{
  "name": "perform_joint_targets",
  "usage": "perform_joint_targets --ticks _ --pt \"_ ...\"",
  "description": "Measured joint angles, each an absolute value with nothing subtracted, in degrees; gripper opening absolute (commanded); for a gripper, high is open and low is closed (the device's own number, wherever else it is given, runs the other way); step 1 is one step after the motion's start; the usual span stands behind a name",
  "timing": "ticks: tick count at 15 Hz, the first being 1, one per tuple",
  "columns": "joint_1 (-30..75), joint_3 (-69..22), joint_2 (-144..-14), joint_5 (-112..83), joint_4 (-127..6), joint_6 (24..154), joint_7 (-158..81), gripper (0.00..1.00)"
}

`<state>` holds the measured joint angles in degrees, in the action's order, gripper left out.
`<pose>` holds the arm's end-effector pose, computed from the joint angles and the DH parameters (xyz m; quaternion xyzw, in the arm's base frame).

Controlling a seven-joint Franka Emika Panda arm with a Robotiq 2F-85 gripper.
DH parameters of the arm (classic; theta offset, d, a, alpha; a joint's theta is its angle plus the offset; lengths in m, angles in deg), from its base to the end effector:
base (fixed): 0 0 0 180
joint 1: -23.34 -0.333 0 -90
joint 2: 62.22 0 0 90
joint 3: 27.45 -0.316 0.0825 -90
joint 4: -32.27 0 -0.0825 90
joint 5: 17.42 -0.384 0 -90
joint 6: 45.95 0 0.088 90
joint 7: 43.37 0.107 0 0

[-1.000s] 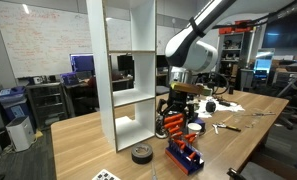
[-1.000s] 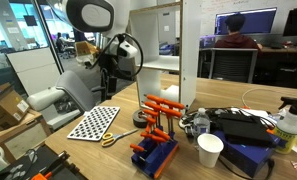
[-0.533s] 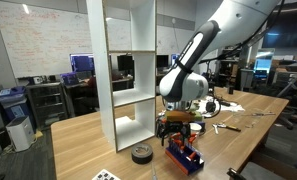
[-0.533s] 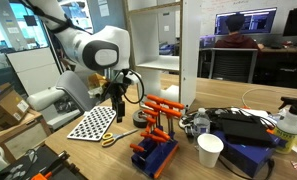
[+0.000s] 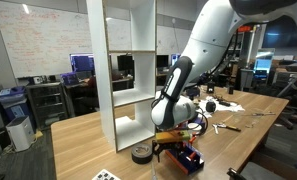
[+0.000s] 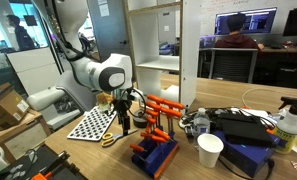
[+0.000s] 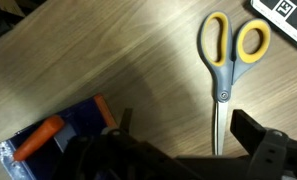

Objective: Put the scissors on the middle shelf

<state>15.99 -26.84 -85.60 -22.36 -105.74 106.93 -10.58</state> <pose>0.4700 0.0526 0.1339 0.9618 -0.2630 -0.0746 0.0113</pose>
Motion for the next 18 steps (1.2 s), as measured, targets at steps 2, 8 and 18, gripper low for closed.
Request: perform_joint_targets --ticks 2,8,18 --pt "14.2 -25.95 -88.02 -22.36 -103.1 106.91 -9.79 1.0" --pt "12.51 -25.5 -92.37 -23.03 -99.88 106.91 -8.9 1.0" --pt "12.37 -26.36 -98.15 -26.02 -96.63 106.9 -8.91 1.0"
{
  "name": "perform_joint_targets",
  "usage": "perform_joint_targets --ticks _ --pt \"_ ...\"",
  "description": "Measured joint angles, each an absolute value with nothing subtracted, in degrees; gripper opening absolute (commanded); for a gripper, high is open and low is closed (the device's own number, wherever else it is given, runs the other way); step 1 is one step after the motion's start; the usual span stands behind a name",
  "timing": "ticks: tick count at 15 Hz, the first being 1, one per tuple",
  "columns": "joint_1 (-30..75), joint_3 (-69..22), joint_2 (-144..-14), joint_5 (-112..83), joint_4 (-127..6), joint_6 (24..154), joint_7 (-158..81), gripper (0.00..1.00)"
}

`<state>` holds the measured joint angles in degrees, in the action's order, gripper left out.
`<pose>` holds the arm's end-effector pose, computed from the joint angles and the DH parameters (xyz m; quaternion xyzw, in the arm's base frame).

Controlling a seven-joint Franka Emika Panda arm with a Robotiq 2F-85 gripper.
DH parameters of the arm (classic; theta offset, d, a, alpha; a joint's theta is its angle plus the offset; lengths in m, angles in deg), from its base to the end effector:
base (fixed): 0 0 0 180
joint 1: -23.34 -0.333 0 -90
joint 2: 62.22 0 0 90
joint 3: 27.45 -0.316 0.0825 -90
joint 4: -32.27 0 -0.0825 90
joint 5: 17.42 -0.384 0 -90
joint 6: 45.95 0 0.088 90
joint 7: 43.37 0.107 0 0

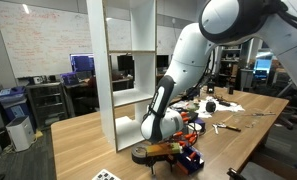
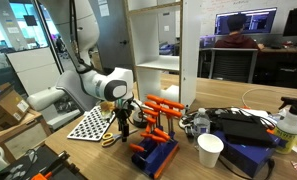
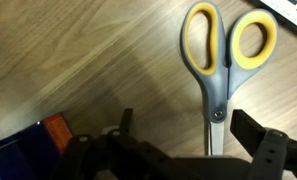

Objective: Put the scissors on the middle shelf

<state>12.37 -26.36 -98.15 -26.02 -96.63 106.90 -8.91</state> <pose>0.4895 0.0796 0.0685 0.9546 -0.2783 -0.1041 0.0194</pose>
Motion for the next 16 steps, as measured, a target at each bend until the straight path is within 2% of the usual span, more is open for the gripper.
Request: perform_joint_targets --ticks 7,8,9,13,16 --pt "11.41 -27.41 -101.42 -26.81 -94.16 106.88 -8.9 1.0" --pt "11.21 -27.43 -101.88 -26.86 -93.81 106.87 -8.9 0.75" --pt "10.98 -27.43 -102.34 -26.87 -93.48 106.87 -8.9 0.74" --pt "10.08 -27.5 -103.79 -26.88 -91.95 106.81 -8.91 0.39" --pt "9.6 -27.31 -103.88 -26.88 -91.25 106.2 -8.9 0.17"
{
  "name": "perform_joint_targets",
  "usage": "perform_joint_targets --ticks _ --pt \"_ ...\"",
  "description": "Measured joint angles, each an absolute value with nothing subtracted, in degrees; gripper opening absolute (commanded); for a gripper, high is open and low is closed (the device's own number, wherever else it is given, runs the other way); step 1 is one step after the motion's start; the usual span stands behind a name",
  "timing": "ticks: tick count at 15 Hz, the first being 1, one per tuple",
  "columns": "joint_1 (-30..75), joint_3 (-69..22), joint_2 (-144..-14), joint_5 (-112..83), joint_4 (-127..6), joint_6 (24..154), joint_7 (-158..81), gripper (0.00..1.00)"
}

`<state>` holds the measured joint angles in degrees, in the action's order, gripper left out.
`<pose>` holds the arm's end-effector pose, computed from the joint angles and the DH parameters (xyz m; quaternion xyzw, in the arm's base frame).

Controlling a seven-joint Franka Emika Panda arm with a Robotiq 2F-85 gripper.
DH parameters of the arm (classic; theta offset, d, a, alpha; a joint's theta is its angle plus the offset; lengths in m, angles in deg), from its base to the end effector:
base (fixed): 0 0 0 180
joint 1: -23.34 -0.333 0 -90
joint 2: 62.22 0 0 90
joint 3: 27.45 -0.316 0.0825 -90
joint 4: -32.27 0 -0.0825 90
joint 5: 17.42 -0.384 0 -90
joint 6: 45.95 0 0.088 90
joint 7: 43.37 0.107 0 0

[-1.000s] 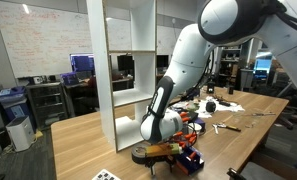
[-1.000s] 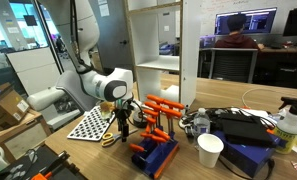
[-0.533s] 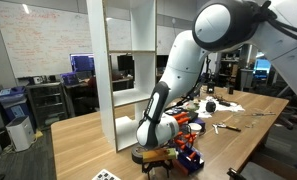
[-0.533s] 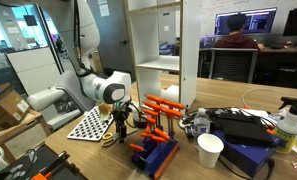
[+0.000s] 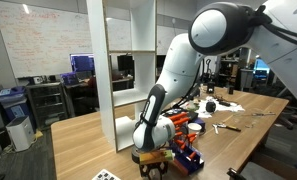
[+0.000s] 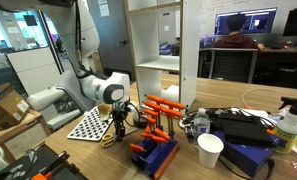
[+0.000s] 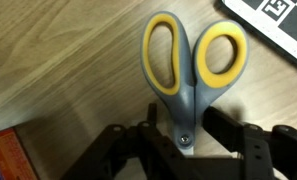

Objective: Put the scissors on the middle shelf

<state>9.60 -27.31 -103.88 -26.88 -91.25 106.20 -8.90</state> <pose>0.4977 0.1155 0.0399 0.9600 -0.2547 -0.1151 0.0194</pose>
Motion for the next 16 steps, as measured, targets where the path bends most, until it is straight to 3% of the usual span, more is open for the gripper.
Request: perform_joint_targets --ticks 2,4,9,16 --pt "9.61 -26.79 -103.66 -26.88 -91.27 105.13 -8.9 0.01" --pt "9.61 -26.49 -103.39 -26.88 -91.3 104.49 -8.9 0.05" --pt "9.61 -25.52 -100.32 -26.88 -92.43 104.37 -8.9 0.04" --pt "9.37 -23.04 -81.59 -23.94 -100.97 100.32 -6.85 0.04"
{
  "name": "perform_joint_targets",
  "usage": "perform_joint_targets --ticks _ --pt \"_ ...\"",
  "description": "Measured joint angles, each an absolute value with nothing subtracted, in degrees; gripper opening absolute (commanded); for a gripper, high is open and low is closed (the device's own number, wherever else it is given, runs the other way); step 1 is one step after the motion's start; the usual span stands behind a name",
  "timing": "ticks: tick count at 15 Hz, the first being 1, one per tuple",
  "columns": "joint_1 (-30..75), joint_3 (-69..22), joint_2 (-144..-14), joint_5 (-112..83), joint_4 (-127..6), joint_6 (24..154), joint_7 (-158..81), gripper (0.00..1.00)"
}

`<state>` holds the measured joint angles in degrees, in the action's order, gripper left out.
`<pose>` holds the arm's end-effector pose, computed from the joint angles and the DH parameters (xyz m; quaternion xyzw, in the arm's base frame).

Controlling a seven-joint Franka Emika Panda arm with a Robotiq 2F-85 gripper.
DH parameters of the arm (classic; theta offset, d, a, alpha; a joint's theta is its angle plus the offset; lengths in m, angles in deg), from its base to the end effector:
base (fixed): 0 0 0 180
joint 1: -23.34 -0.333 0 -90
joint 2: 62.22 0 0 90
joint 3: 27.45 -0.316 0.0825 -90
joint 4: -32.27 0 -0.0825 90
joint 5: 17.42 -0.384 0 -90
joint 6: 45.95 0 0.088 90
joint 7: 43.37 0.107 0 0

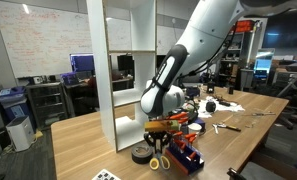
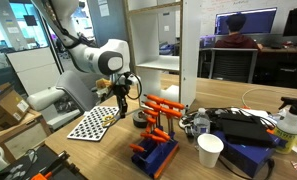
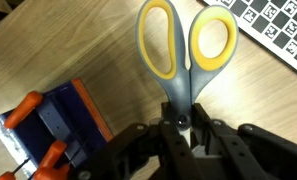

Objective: Put the scissors on the middle shelf

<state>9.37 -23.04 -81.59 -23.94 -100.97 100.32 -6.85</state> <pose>0.5017 0.0813 0.1852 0.9587 -0.2786 -0.0561 0.0064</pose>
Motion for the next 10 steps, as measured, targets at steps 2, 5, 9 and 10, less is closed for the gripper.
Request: perform_joint_targets --ticks 2,5,9,10 --pt "9.4 -22.8 -75.44 -21.11 -102.52 98.16 -4.6 0.04" --pt "9.71 -23.25 -66.95 -15.78 -102.76 95.19 -0.6 0.04" --pt "11.6 -26.92 -58.68 -8.73 -98.77 92.57 3.47 0.04" --pt "12.23 -28.13 -57.87 -6.82 -97.07 92.57 4.38 0.04"
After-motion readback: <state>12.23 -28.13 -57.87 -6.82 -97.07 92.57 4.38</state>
